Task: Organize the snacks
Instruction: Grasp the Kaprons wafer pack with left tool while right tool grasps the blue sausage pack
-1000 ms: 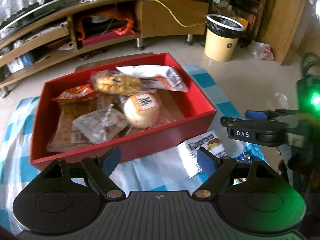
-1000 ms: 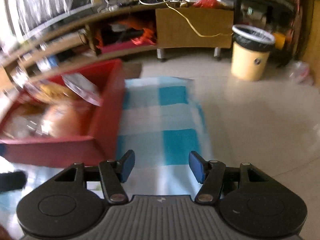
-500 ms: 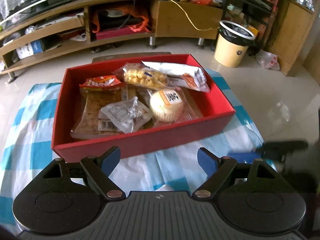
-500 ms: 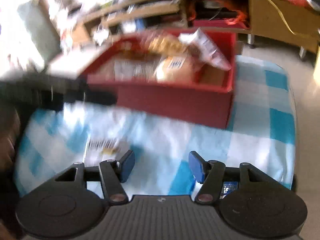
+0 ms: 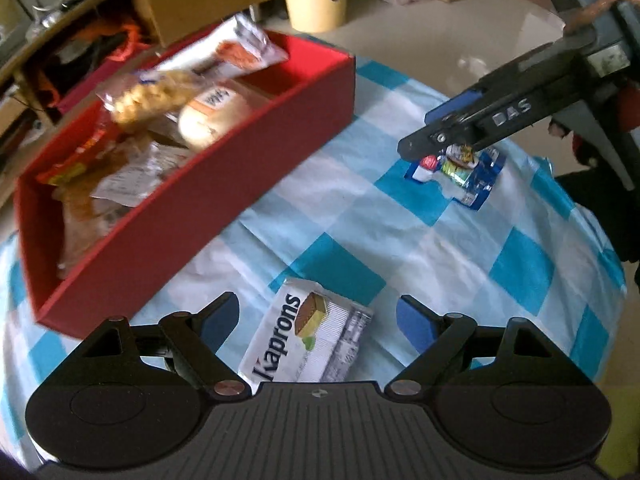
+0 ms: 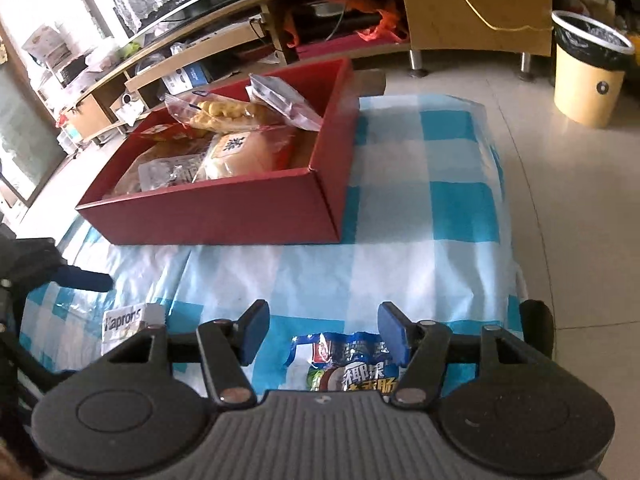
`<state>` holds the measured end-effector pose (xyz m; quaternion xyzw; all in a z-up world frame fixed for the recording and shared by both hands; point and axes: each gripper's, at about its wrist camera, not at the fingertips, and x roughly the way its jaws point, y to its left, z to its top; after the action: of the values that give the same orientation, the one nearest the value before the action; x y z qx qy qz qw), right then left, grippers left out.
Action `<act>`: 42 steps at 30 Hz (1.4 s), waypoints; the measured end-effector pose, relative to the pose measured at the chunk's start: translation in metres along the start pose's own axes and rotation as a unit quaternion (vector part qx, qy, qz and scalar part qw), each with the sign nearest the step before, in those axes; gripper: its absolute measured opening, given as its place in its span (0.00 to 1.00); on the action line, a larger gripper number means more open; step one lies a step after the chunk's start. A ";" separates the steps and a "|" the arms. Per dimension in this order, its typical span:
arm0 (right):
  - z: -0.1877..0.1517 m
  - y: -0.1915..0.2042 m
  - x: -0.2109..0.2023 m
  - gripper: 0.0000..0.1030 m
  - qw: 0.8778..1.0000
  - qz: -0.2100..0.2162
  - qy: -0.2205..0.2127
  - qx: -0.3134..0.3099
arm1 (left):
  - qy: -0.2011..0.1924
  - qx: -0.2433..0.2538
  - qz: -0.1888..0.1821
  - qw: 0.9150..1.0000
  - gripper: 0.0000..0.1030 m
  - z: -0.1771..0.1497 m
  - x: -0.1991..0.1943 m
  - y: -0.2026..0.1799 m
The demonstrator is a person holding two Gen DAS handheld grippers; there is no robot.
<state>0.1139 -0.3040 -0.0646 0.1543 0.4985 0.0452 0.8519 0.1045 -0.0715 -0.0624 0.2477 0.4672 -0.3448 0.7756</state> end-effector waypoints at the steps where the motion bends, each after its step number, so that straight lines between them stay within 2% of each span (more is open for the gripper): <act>1: 0.000 -0.001 0.001 0.55 1.000 0.000 0.001 0.001 | 0.009 -0.003 -0.006 1.000 0.87 0.000 0.008 0.003; 3: 0.000 -0.002 0.003 0.55 1.000 -0.001 0.005 0.002 | 0.028 -0.011 -0.016 0.999 0.86 -0.001 0.022 0.007; 4: 0.001 -0.003 0.003 0.55 1.000 -0.003 0.005 0.005 | 0.022 -0.006 -0.015 1.000 0.86 -0.003 0.021 0.004; 7: 0.003 -0.007 -0.001 0.55 1.000 -0.011 0.000 0.012 | 0.026 0.003 0.007 1.000 0.85 -0.007 0.021 -0.008; 10: 0.002 -0.013 -0.006 0.55 0.999 -0.022 -0.005 0.027 | 0.029 -0.027 0.020 0.999 0.71 -0.009 0.016 -0.011; 13: 0.002 -0.014 -0.013 0.60 0.999 -0.017 -0.012 0.026 | 0.040 -0.066 0.038 0.996 0.70 -0.015 0.011 -0.011; 15: 0.003 -0.007 -0.015 0.62 1.000 -0.019 -0.006 -0.004 | 0.045 -0.077 0.046 0.995 0.70 -0.023 0.007 -0.012; 17: 0.004 0.003 -0.014 0.62 0.997 -0.015 0.011 -0.074 | 0.045 -0.097 0.041 0.993 0.70 -0.031 0.003 -0.011; 19: 0.005 0.014 -0.011 0.62 0.984 -0.013 0.030 -0.174 | 0.045 -0.122 0.031 0.991 0.70 -0.038 -0.001 -0.007; 21: 0.004 0.026 -0.010 0.62 0.960 0.000 0.067 -0.274 | 0.043 -0.140 0.021 0.989 0.70 -0.044 -0.006 -0.003; 23: 0.002 0.032 -0.009 0.62 0.934 0.007 0.097 -0.344 | 0.041 -0.146 0.016 0.988 0.71 -0.045 -0.009 -0.003; 24: 0.002 0.032 -0.008 0.62 0.928 0.008 0.110 -0.357 | 0.041 -0.146 0.016 0.988 0.71 -0.044 -0.009 -0.003; 27: 0.007 0.024 0.003 0.63 0.921 0.037 0.149 -0.357 | 0.040 -0.147 0.010 0.988 0.70 -0.041 -0.009 -0.003; 28: 0.006 0.023 0.007 0.67 0.917 0.040 0.158 -0.364 | 0.039 -0.149 0.004 0.988 0.70 -0.040 -0.009 -0.001; 30: 0.007 0.024 0.014 0.70 0.908 0.052 0.171 -0.378 | 0.037 -0.156 -0.006 0.987 0.71 -0.036 -0.008 0.002; 33: 0.010 0.021 0.022 0.74 0.903 0.080 0.207 -0.367 | 0.035 -0.158 -0.011 0.987 0.73 -0.034 -0.007 0.003; 35: 0.004 0.023 0.022 0.82 0.902 0.087 0.215 -0.364 | 0.034 -0.158 -0.013 0.987 0.73 -0.033 -0.008 0.003; 37: -0.005 0.026 0.019 0.83 0.906 0.080 0.211 -0.358 | 0.033 -0.159 -0.013 0.987 0.73 -0.033 -0.008 0.002; 39: -0.011 0.026 0.013 0.84 0.918 0.073 0.210 -0.327 | 0.033 -0.157 -0.014 0.987 0.73 -0.033 -0.008 0.002; 42: -0.023 0.030 0.006 0.84 0.917 0.078 0.234 -0.312 | 0.034 -0.149 -0.011 0.988 0.74 -0.034 -0.007 -0.001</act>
<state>0.0994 -0.2688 -0.0707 -0.0962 0.6305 0.2999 0.7094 0.0827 -0.0460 -0.0707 0.1361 0.5419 -0.2716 0.7836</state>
